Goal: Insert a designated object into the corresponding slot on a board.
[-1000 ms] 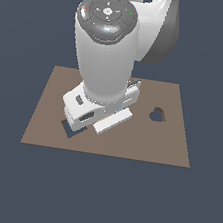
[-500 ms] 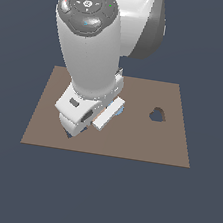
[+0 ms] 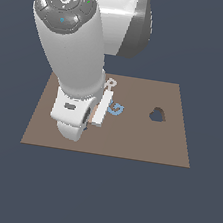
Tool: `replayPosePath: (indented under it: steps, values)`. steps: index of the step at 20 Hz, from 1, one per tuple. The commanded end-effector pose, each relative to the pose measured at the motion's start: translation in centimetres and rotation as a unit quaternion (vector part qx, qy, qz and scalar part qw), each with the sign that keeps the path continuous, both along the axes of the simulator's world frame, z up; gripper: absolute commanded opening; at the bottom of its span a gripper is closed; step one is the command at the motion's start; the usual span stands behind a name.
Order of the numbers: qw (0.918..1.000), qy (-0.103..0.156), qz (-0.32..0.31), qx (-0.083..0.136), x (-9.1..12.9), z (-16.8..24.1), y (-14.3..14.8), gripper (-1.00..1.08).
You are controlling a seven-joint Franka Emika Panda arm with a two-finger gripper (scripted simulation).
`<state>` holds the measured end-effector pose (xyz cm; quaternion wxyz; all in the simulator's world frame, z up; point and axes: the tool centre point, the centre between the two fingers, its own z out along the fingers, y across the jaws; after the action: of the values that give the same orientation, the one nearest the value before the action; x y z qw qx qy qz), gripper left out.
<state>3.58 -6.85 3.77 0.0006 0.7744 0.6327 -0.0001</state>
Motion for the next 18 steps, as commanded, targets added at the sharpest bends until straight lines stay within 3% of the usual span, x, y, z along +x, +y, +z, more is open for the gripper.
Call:
replayPosePath:
  steps: [1,8,18]
  values:
    - [0.9989,0.0,0.046,0.0,0.2,0.1,-0.6,-1.0]
    - [0.9853,0.0,0.171,0.0,1.1,0.2,-2.1,-1.0]
    - [0.9492,0.0,0.315,-0.001,2.6,0.3,-3.5,-1.0]
